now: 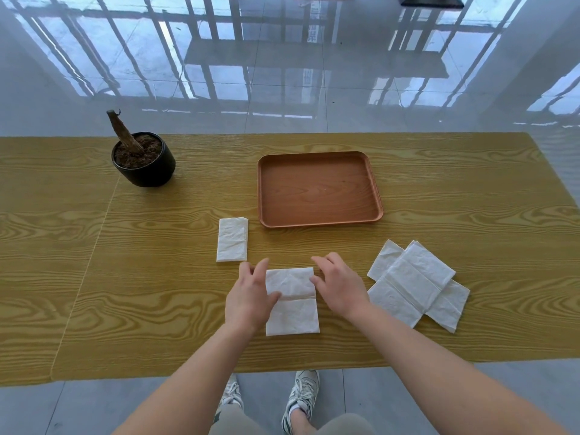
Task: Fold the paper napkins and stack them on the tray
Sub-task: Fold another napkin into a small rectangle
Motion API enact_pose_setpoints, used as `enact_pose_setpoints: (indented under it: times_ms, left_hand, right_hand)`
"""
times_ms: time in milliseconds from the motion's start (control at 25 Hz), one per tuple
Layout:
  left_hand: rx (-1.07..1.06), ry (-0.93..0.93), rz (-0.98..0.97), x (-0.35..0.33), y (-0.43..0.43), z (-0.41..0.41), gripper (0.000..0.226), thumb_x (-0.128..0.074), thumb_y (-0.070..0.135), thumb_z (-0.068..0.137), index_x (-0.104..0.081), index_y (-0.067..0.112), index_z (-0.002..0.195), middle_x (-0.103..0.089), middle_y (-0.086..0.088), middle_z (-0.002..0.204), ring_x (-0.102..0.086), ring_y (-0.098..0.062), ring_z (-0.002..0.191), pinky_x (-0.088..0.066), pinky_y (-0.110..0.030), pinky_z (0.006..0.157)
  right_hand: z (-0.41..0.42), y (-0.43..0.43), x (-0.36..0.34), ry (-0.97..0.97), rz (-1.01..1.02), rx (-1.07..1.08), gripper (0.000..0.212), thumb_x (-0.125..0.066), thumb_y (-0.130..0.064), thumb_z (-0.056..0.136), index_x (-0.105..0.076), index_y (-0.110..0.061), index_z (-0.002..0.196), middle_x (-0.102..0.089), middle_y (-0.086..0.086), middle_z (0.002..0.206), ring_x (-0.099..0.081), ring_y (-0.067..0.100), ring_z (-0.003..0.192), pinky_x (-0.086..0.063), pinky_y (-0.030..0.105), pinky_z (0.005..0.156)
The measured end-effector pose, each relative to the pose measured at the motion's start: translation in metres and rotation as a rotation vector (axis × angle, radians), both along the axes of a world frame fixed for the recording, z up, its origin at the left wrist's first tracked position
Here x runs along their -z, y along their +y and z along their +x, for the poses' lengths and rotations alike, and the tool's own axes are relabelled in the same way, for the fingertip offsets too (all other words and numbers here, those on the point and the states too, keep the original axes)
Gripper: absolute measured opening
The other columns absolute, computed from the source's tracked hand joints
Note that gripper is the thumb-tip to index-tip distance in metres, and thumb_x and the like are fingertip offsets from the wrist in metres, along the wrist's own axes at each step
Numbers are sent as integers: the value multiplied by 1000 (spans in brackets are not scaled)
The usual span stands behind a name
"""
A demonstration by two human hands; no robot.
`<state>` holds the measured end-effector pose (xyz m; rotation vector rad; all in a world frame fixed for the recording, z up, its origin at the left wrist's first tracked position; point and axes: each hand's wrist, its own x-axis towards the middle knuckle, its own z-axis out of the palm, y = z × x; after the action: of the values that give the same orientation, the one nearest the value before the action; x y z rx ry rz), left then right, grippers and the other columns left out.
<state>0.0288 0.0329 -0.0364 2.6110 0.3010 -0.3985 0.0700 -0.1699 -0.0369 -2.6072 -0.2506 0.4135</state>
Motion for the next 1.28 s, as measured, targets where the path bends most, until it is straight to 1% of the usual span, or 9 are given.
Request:
enact_pose_setpoints:
  times_ms: [80,240,520,680,800,960,1080,1200,1280]
  left_hand:
    - [29,63,36,-2,1,10,79,-73,42,84,-29,29,148,-36,-2,132,-61,-21,95,-49,-29,69]
    - [48,89,51,-3,3,15,67,-76,41,79,-45,31,137,-37,2,124,-59,-18,90,-48,-30,68]
    - [-66,79,-137,-6,2,21,38,-77,21,74,-59,26,107,-48,5,106,-57,-13,83,-54,-33,69]
    - [-141,68,-275,-5,6,25,48,-77,14,71,-62,23,116,-61,8,81,-59,-10,77,-46,-25,62]
    - [-150,74,-301,-4,9,25,65,-82,19,71,-57,24,131,-63,4,87,-62,-12,81,-47,-25,68]
    - [-98,117,-222,-4,10,27,68,-84,36,72,-54,31,133,-53,-3,114,-58,-19,103,-54,-36,85]
    - [-88,101,-207,-6,10,27,45,-79,38,77,-62,34,119,-44,1,115,-48,-18,112,-50,-36,90]
    - [-95,-6,-272,-9,12,24,15,-77,28,80,-67,28,91,-54,5,101,-52,-15,101,-48,-31,83]
    - [-93,-55,-311,-11,13,18,10,-77,23,79,-68,26,78,-64,10,88,-60,-12,88,-50,-28,72]
  right_hand:
    - [8,4,0,-3,-61,-68,40,-56,-34,98,-52,-23,136,-51,-3,119,-59,19,99,-51,35,74]
    - [14,4,0,-8,-84,-95,22,-62,-30,94,-60,-23,115,-50,-5,108,-57,17,94,-48,31,68]
    - [20,4,-3,26,-15,-79,6,-65,-24,90,-61,-23,94,-51,-8,96,-55,13,86,-53,33,72]
    - [19,4,-6,-14,87,-44,6,-65,-15,87,-61,-20,87,-62,-6,86,-58,15,79,-54,40,71]
    - [15,5,-8,-3,238,53,14,-70,-12,83,-63,-21,91,-68,-7,80,-63,13,74,-55,36,69]
    - [10,5,-12,19,340,99,41,-75,-10,81,-67,-22,119,-72,-8,86,-66,10,81,-53,24,76]
    - [7,3,-16,0,379,89,29,-77,-6,80,-75,-17,107,-74,-7,85,-68,5,78,-55,21,77]
    - [2,-1,-20,-32,393,68,13,-76,-4,80,-78,-14,88,-74,-6,83,-67,6,76,-56,23,72]
    - [-2,-4,-20,-26,379,55,13,-75,-2,79,-74,-14,80,-71,-3,82,-65,10,75,-56,29,71]
